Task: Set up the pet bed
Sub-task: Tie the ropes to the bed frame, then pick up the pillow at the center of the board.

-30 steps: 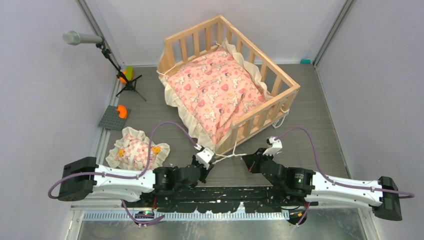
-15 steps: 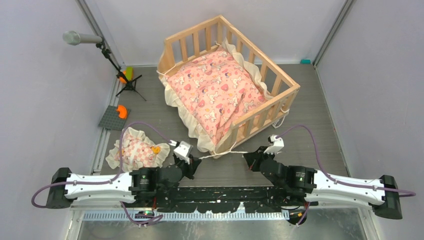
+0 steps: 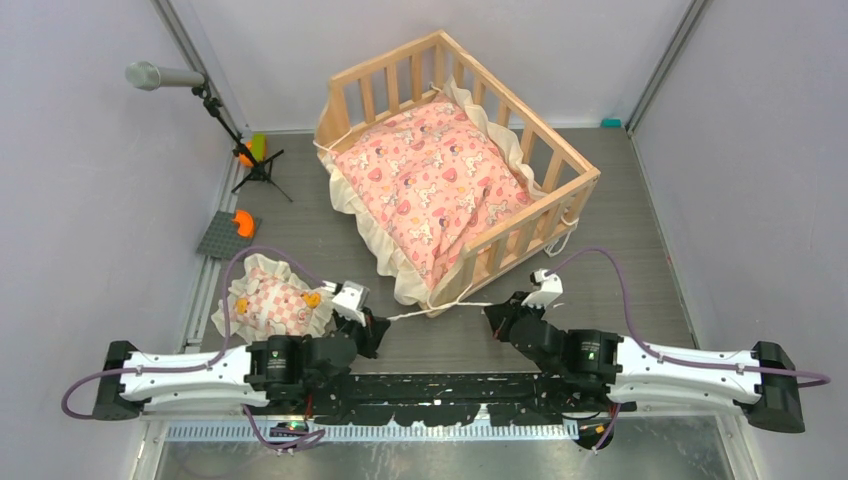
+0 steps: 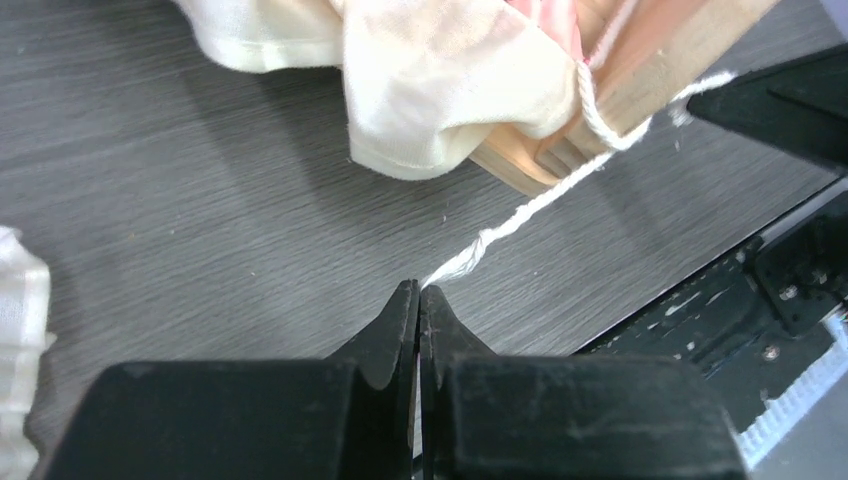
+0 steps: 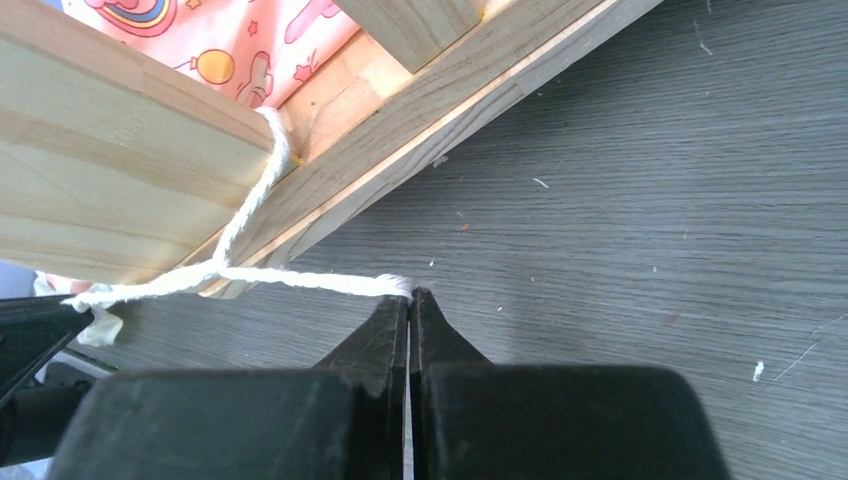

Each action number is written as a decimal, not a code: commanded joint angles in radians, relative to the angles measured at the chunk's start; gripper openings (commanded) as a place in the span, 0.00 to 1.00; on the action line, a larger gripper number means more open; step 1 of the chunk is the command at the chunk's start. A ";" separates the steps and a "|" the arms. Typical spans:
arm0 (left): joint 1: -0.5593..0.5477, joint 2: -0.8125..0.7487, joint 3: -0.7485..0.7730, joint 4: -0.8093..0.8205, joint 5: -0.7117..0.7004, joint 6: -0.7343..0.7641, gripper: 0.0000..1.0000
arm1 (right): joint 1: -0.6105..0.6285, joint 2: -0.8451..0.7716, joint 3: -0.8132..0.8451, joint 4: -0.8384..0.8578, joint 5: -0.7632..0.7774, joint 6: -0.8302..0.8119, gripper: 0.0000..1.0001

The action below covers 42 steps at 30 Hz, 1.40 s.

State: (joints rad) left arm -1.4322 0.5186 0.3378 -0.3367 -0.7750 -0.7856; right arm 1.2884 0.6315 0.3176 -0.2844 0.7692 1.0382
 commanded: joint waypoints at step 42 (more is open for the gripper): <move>0.402 0.165 0.513 -0.874 -0.337 -0.523 0.97 | -0.011 -0.095 0.088 -0.226 -0.021 -0.116 0.52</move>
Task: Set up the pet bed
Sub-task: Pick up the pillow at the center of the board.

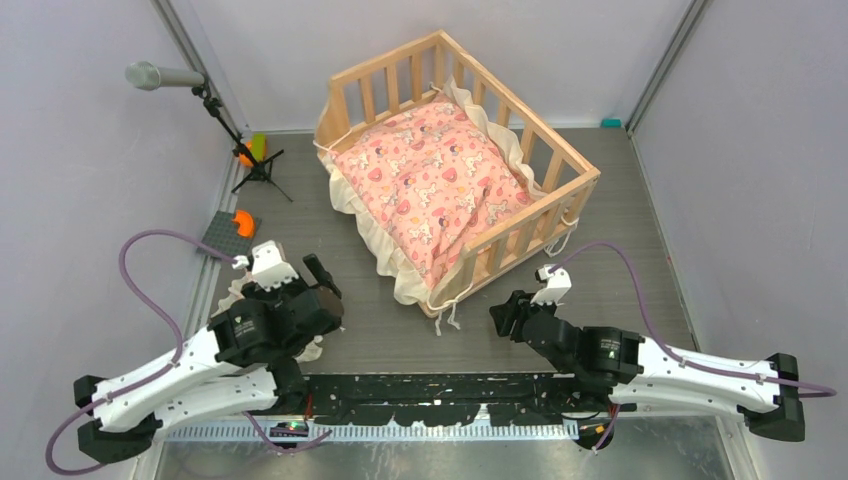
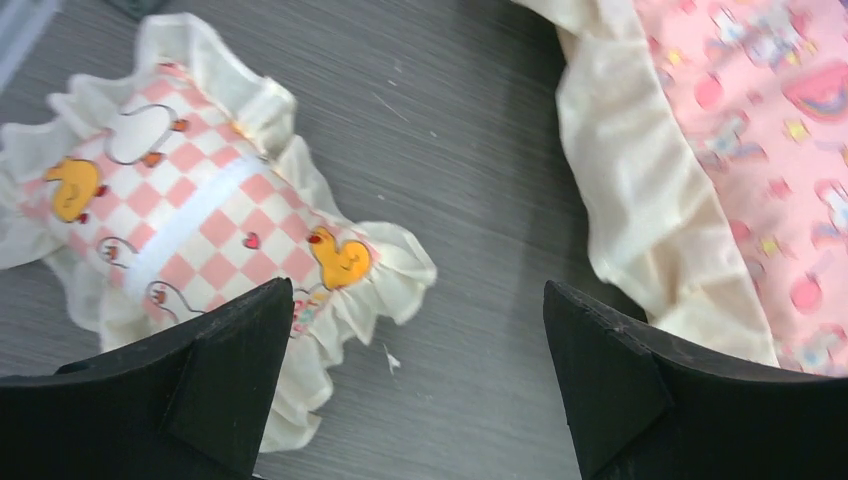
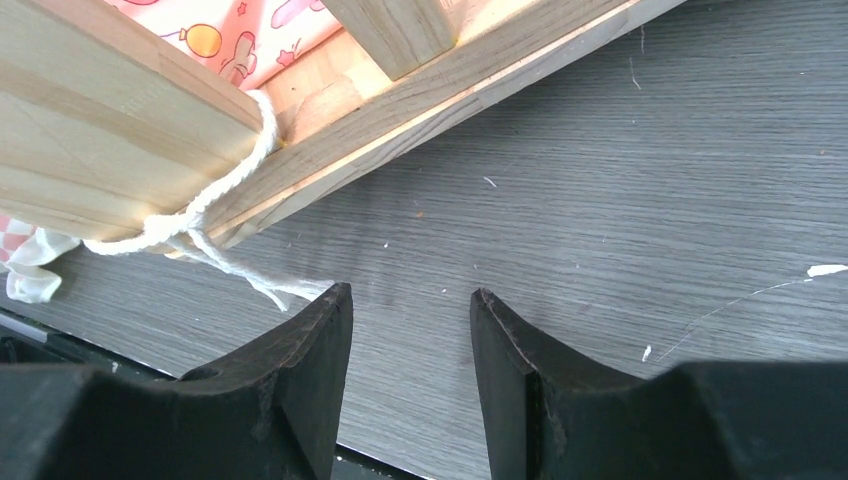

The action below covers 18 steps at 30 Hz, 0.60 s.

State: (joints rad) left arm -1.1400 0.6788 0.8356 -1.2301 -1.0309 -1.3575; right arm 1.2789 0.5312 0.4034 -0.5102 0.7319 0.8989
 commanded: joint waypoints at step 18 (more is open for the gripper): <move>0.979 0.198 -0.211 0.535 0.623 0.458 0.99 | -0.001 -0.032 -0.013 -0.008 -0.027 0.057 0.51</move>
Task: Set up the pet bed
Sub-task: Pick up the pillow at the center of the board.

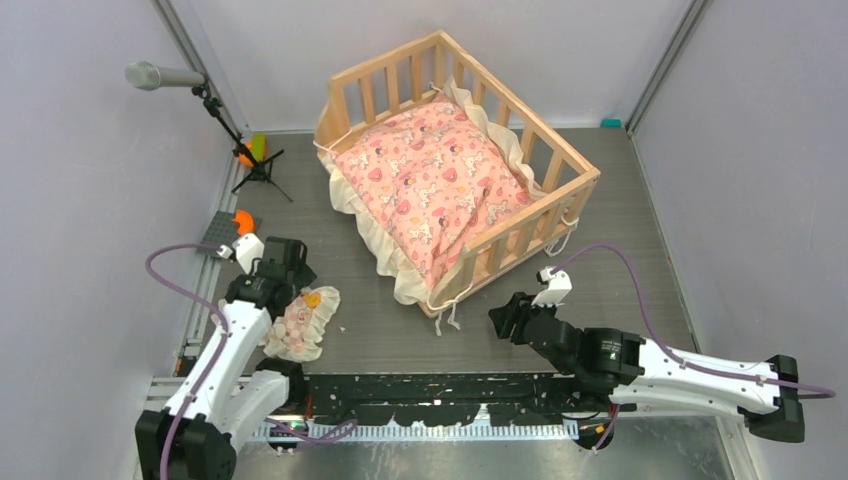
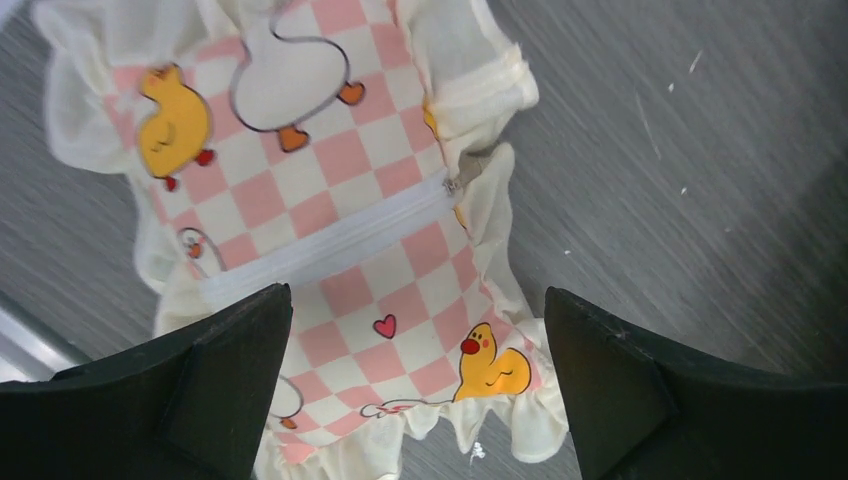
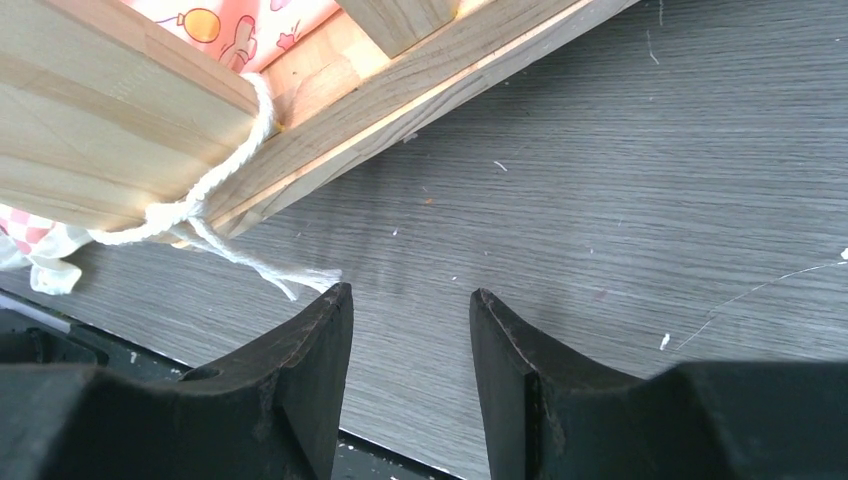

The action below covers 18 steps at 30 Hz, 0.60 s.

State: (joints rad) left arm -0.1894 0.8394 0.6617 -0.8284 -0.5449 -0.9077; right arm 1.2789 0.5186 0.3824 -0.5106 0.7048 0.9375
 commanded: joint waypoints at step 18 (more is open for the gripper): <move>0.031 -0.138 -0.131 0.136 0.215 0.073 0.00 | -0.001 -0.092 0.021 -0.093 0.049 0.034 0.50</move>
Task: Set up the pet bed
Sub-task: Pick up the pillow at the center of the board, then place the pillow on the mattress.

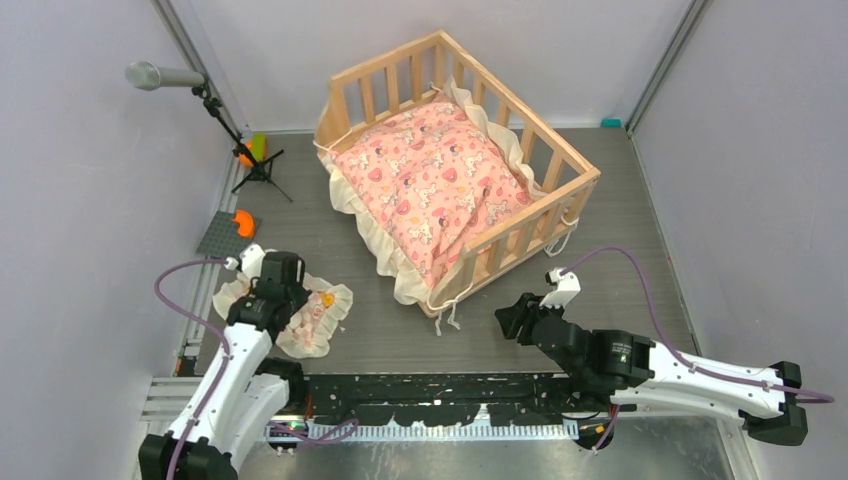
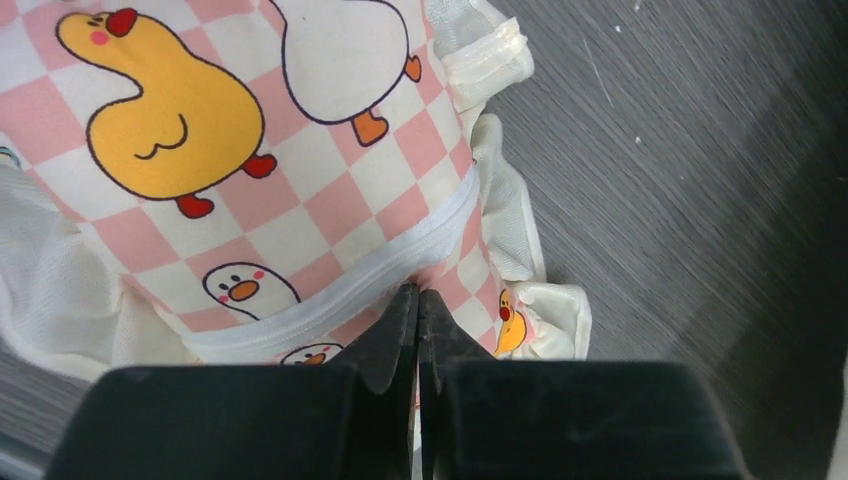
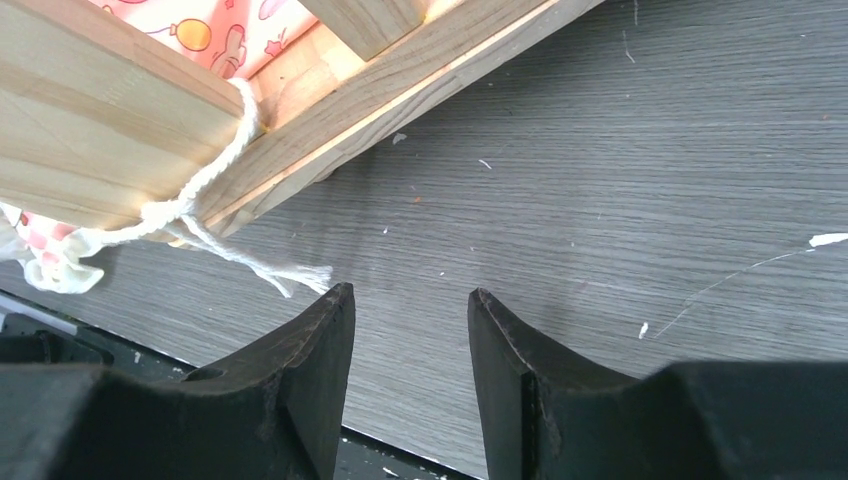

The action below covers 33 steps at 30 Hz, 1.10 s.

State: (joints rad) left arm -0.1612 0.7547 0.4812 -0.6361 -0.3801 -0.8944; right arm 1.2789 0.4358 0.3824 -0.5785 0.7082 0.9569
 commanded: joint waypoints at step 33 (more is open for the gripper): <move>0.003 -0.169 0.475 0.065 0.737 0.218 0.00 | -0.001 -0.087 0.274 -0.167 0.056 -0.096 0.52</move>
State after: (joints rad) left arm -0.1616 0.5518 0.8612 -0.7181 0.2188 -0.6724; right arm 1.2789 0.3958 0.4919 -0.7040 0.7597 0.9215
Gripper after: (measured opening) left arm 0.007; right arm 0.486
